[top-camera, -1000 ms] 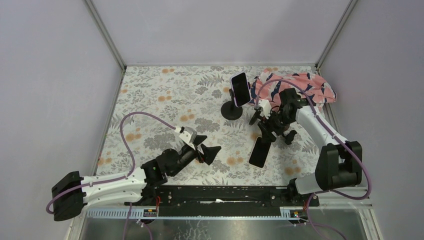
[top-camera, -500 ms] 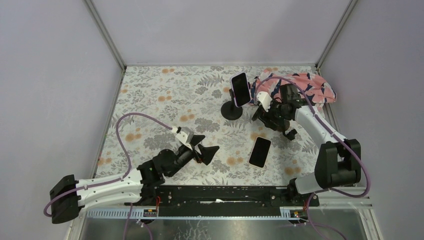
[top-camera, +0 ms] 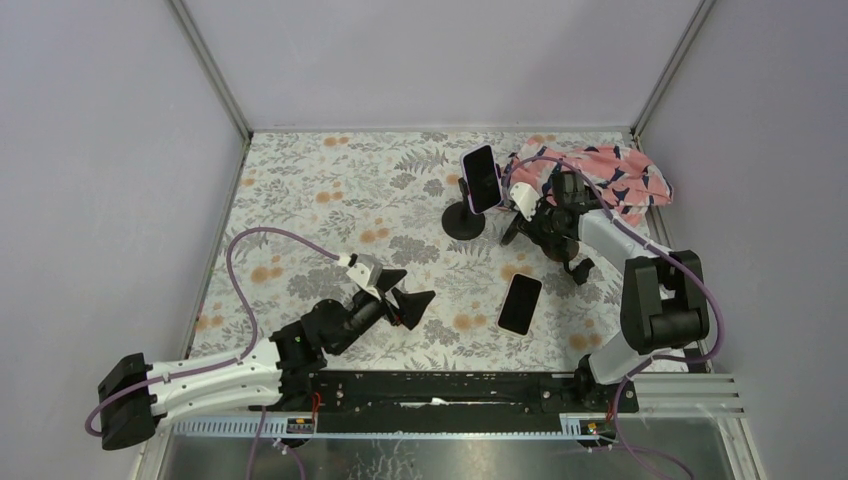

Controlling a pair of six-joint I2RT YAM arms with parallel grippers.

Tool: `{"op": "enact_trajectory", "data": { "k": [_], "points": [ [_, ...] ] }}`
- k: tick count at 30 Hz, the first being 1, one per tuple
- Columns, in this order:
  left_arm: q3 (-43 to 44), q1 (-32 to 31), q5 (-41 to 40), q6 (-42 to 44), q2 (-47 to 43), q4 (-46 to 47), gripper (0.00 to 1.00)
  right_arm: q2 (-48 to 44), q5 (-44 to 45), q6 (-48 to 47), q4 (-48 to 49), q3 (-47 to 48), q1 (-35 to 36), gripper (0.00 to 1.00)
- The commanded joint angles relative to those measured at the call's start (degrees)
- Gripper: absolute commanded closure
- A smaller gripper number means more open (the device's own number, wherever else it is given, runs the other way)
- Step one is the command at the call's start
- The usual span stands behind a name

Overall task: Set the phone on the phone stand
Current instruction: Place the phone at the center of the board, then adjust the phone stand at the center of the board.

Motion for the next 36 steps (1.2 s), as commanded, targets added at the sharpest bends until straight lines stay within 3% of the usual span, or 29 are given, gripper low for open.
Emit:
{"op": "enact_trajectory", "data": {
  "k": [1,7,14,24,31,36],
  "points": [
    [-0.92,0.39,-0.71,-0.32,-0.38,-0.78,0.09,1.99,0.93,1.79,1.27,-1.95,-0.27,0.48],
    [-1.07,0.39,-0.53,-0.76,-0.56,-0.61,0.09,2.05,-1.44,2.04,0.79,-3.31,-0.30,0.49],
    [-1.65,0.39,0.36,-1.77,-0.35,0.33,0.09,-2.11,-5.48,3.43,-3.85,-1.53,-0.29,0.84],
    [-1.61,0.80,7.04,-8.73,4.22,8.84,0.03,-15.30,-15.62,-4.22,-22.86,5.54,1.26,0.95],
    [2.80,0.76,11.06,-5.24,15.94,16.99,0.02,-14.27,-7.71,-2.54,-34.69,13.18,15.38,0.97],
    [7.46,0.74,5.81,-3.33,23.06,18.33,0.02,-12.00,-4.63,-1.20,-37.72,17.01,24.37,0.96]
  ]
}}
